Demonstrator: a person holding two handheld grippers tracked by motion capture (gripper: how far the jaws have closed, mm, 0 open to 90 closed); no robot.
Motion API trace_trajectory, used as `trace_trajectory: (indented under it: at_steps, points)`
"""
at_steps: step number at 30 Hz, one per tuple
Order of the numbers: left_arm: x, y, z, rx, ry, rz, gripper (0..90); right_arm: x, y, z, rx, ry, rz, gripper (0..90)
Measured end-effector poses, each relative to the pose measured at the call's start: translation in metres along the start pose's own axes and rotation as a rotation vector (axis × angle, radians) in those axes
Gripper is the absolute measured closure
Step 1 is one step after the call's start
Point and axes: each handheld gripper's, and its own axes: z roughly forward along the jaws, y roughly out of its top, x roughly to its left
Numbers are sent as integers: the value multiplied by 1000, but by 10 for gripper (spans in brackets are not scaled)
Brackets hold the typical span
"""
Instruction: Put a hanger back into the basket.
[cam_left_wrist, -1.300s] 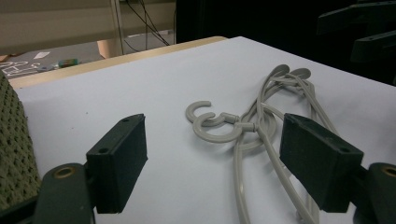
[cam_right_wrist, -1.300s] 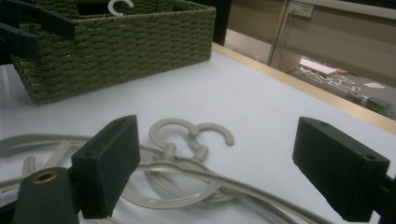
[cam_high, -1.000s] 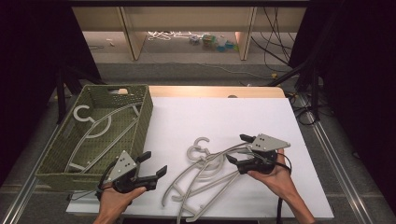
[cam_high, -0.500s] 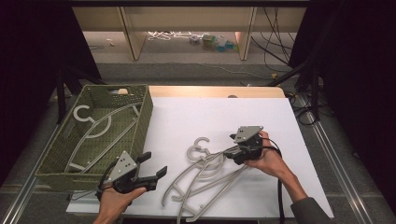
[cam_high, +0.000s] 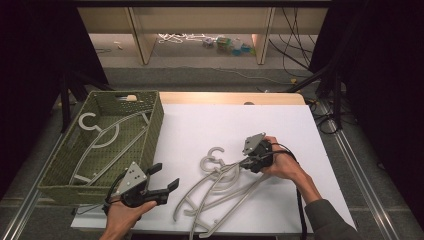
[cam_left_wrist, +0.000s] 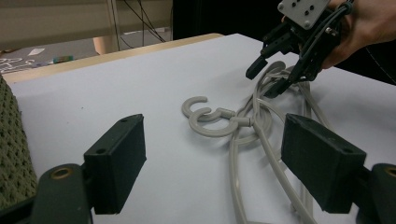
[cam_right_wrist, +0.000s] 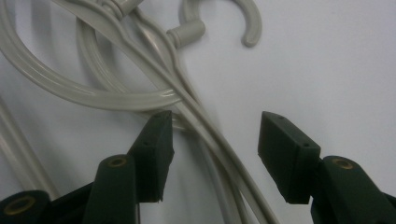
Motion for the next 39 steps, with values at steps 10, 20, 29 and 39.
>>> trace_trajectory:
  at_steps: [10,20,29,39]
  points:
    - [0,0,0,2,-1,-2,219,-4,4,8,70,48,-95,617]
    - [0,-1,1,0,-9,-7,225,-7,0,9,85,39,-197,710]
    - [0,-1,1,4,-15,1,228,-6,2,4,88,57,-367,764]
    - [-3,-1,4,20,-25,-23,233,-2,3,-14,73,54,-411,791]
